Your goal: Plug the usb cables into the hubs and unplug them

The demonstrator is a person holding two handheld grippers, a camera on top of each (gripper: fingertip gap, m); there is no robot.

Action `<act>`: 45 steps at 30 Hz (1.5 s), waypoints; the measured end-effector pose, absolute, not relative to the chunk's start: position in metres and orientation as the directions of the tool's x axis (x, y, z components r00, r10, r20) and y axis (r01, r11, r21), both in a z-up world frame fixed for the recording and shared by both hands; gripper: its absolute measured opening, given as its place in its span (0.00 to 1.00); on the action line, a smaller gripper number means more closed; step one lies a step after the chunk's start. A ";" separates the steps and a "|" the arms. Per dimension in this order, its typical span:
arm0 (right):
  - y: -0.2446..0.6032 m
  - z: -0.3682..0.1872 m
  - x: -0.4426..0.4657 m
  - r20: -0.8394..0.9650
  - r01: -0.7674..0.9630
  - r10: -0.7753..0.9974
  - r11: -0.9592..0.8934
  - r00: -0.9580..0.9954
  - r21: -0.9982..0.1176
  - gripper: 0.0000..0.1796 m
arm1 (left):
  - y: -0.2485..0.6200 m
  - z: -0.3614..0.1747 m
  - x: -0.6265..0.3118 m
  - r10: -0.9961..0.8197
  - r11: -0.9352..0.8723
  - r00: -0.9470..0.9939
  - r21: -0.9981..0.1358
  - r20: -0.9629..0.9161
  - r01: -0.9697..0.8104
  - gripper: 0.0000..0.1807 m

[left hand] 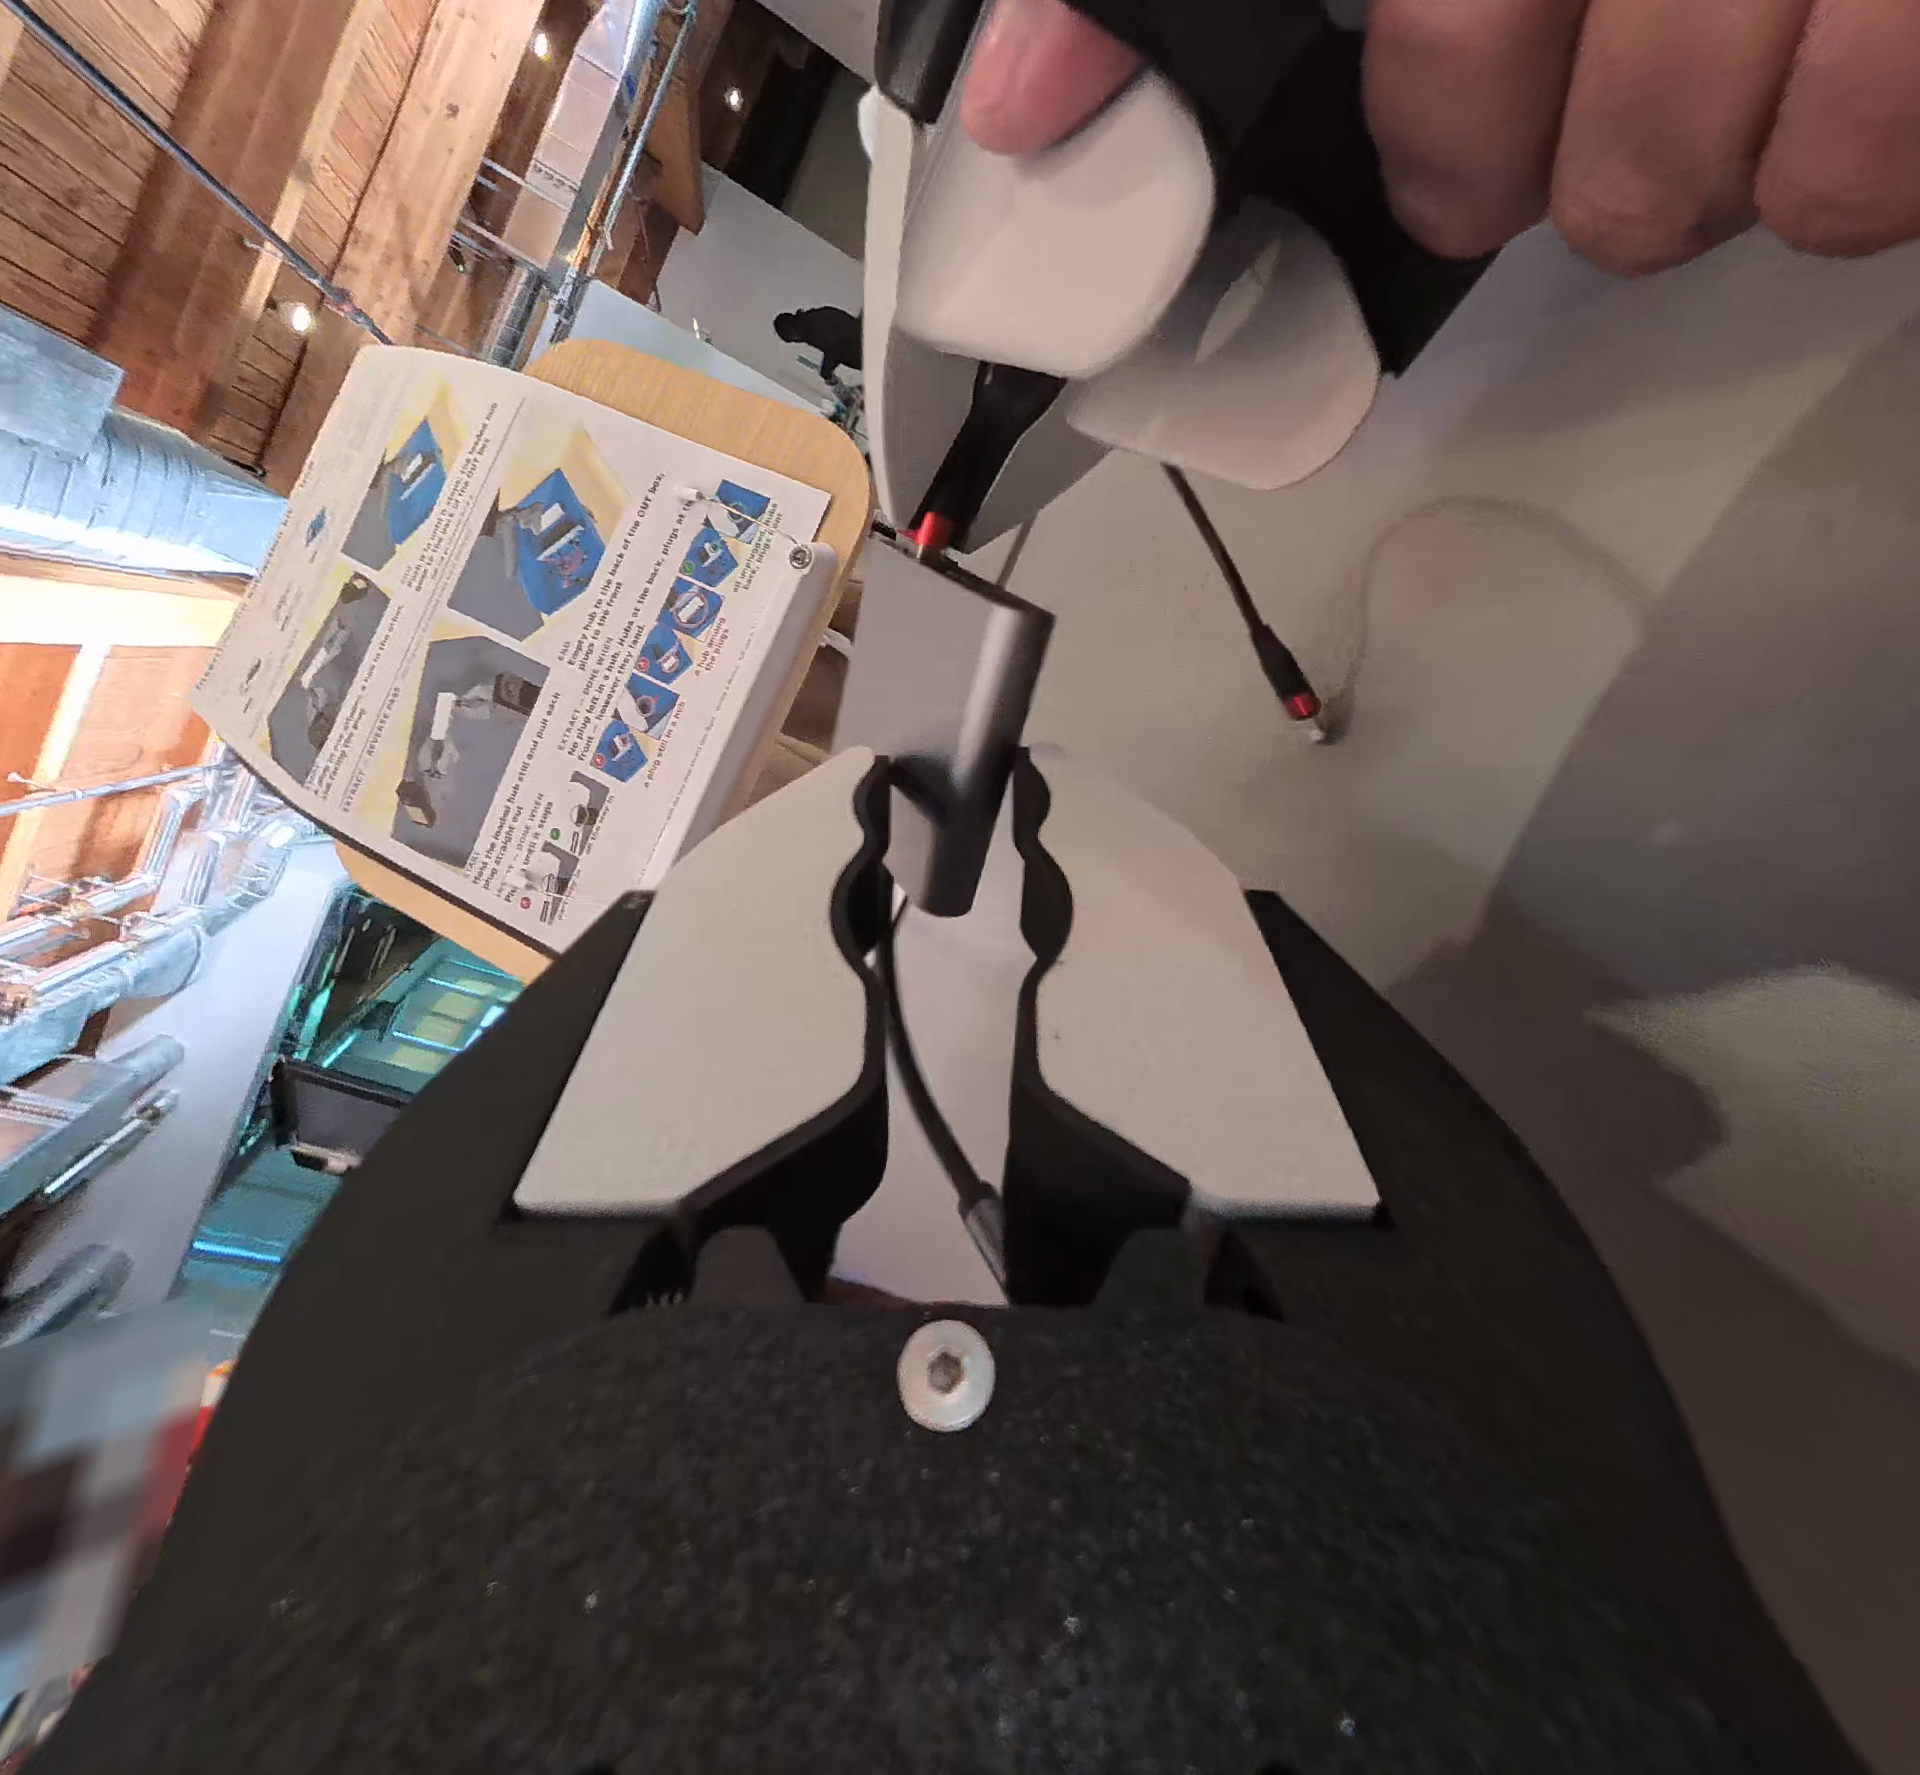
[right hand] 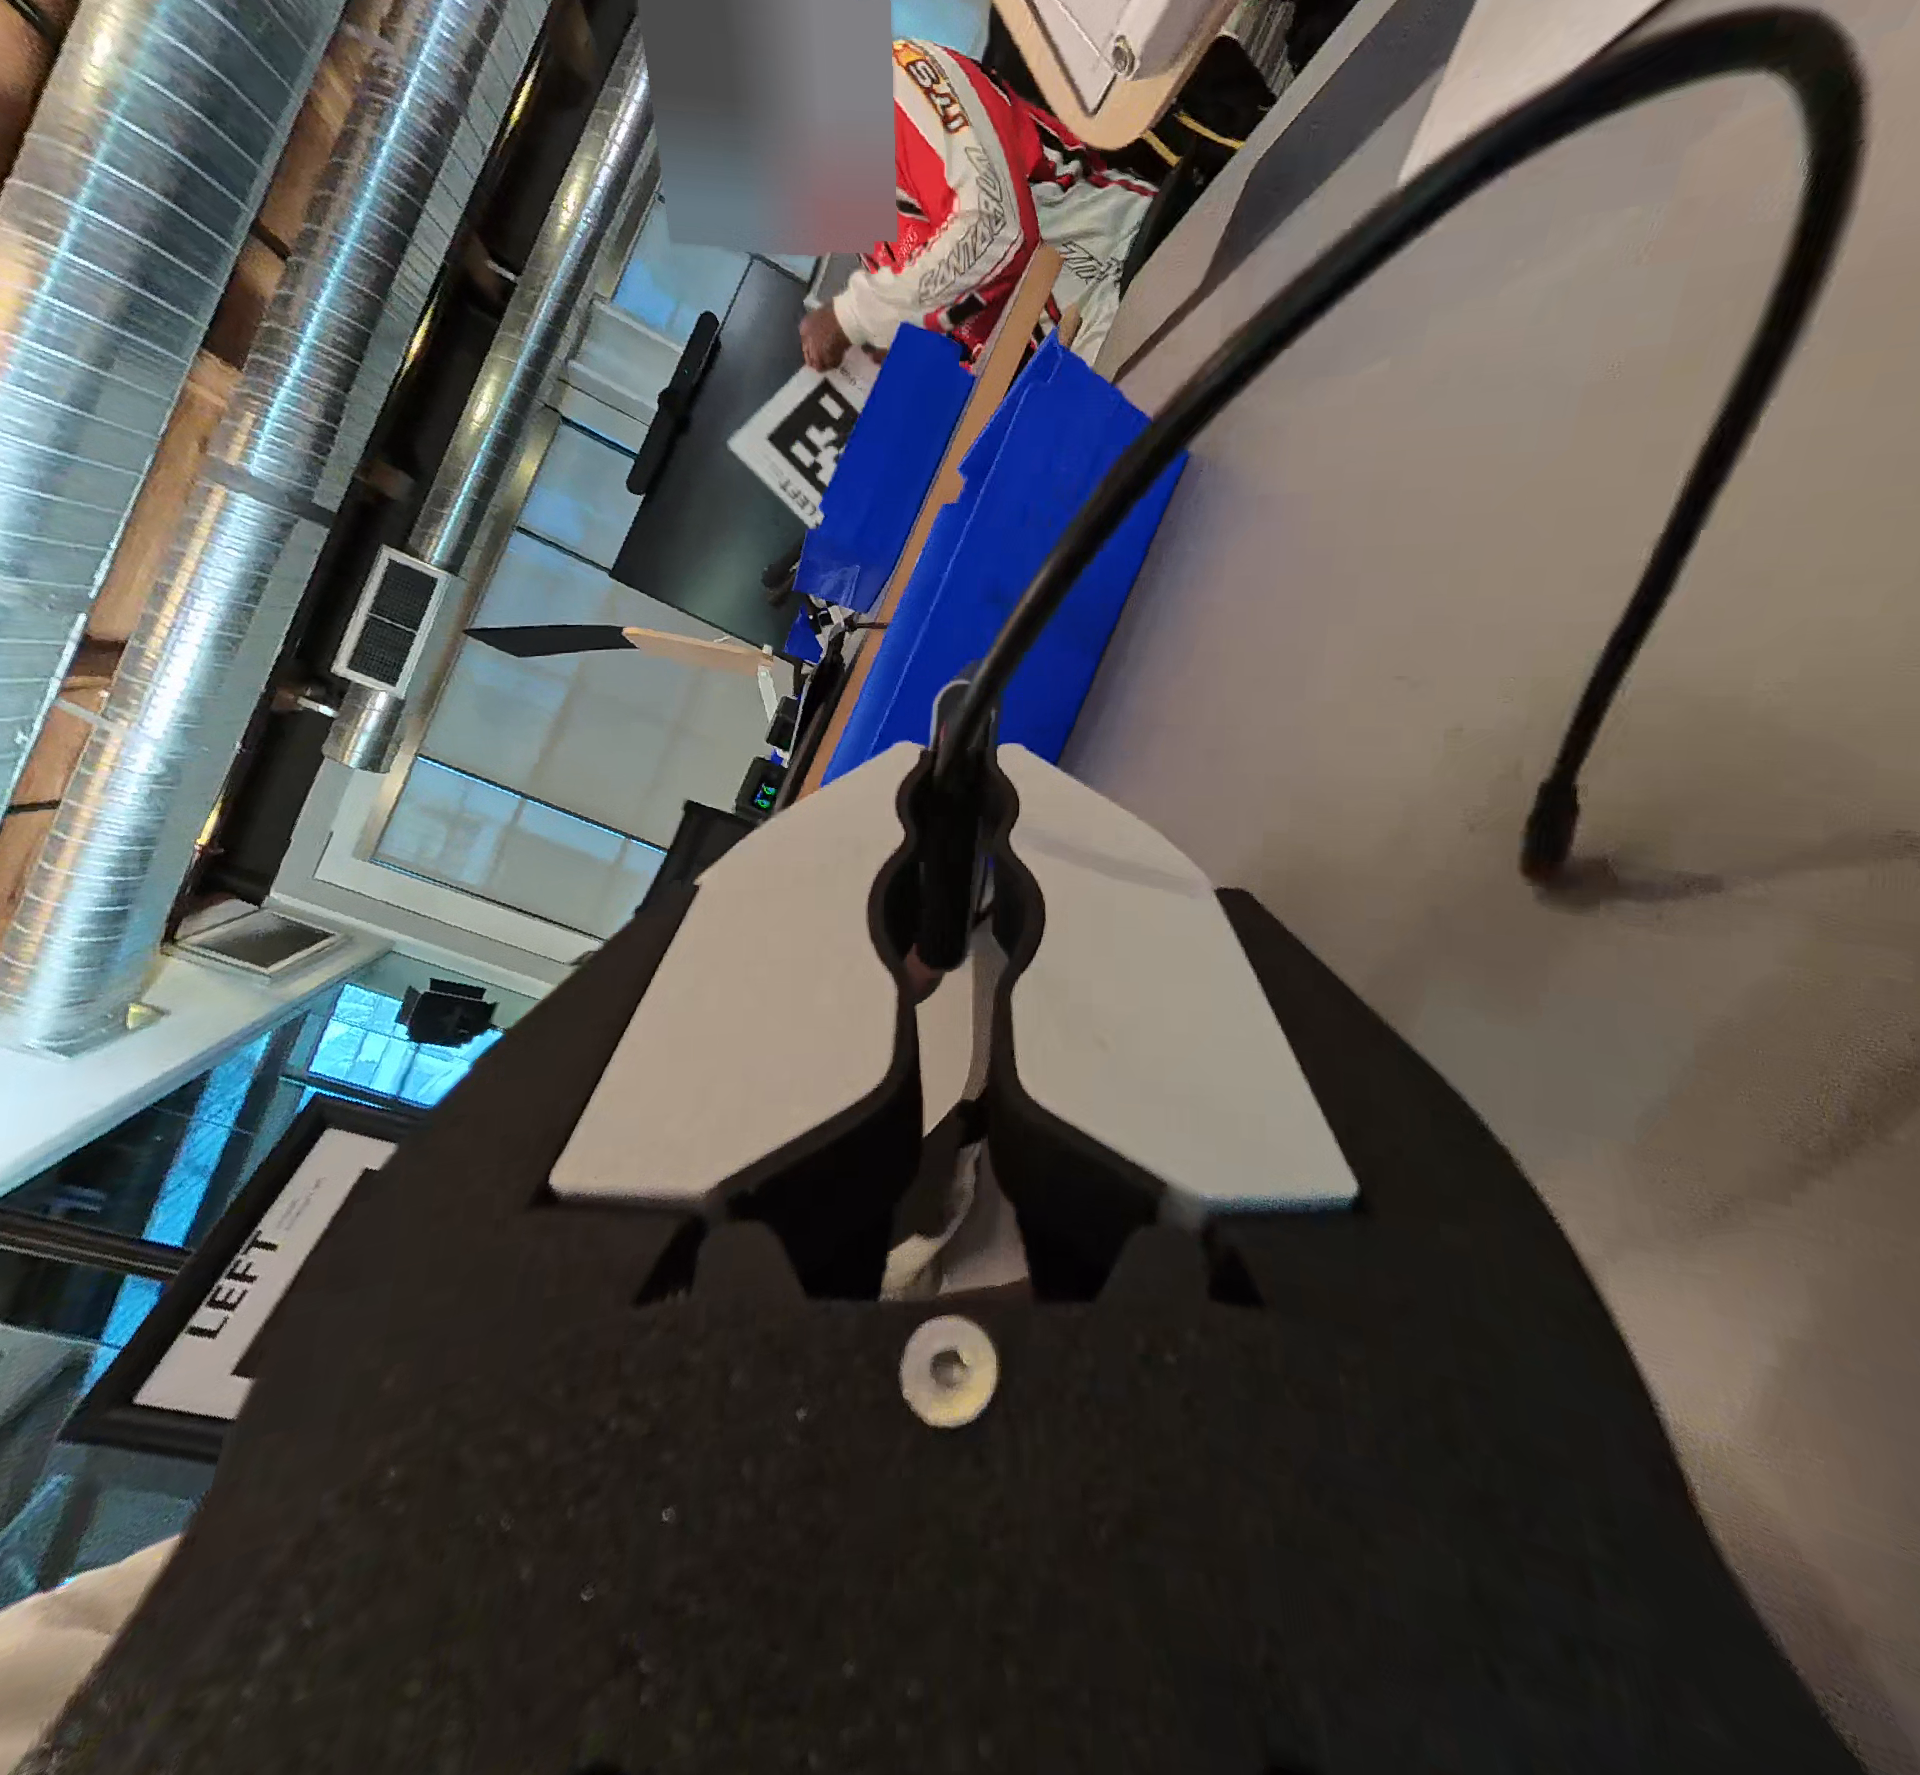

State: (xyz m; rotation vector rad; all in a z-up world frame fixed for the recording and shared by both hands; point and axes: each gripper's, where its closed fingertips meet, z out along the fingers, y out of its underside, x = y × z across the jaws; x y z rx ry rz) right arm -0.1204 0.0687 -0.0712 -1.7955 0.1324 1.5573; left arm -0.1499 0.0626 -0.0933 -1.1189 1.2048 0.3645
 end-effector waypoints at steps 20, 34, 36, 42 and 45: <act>0.044 -0.068 -0.107 0.022 0.224 0.782 -0.152 0.623 -0.963 0.15 | 0.084 -0.104 -0.195 -0.353 0.539 0.268 -0.429 -0.896 -0.725 0.06; 0.087 -0.093 -0.146 0.135 0.443 0.771 -0.205 0.622 -0.873 0.16 | 0.083 -0.110 -0.191 -0.340 0.546 0.233 -0.394 -0.911 -0.739 0.06; 0.091 -0.101 -0.147 0.121 0.469 0.779 -0.238 0.615 -0.850 0.15 | 0.084 -0.112 -0.192 -0.333 0.542 0.228 -0.384 -0.915 -0.748 0.06; 0.097 -0.112 -0.150 0.077 0.489 0.802 -0.283 0.592 -0.825 0.13 | 0.082 -0.113 -0.192 -0.315 0.548 0.215 -0.363 -0.924 -0.754 0.06; 0.097 -0.109 -0.151 0.170 0.546 0.804 -0.216 0.570 -0.810 0.13 | 0.082 -0.114 -0.191 -0.308 0.554 0.204 -0.350 -0.929 -0.756 0.06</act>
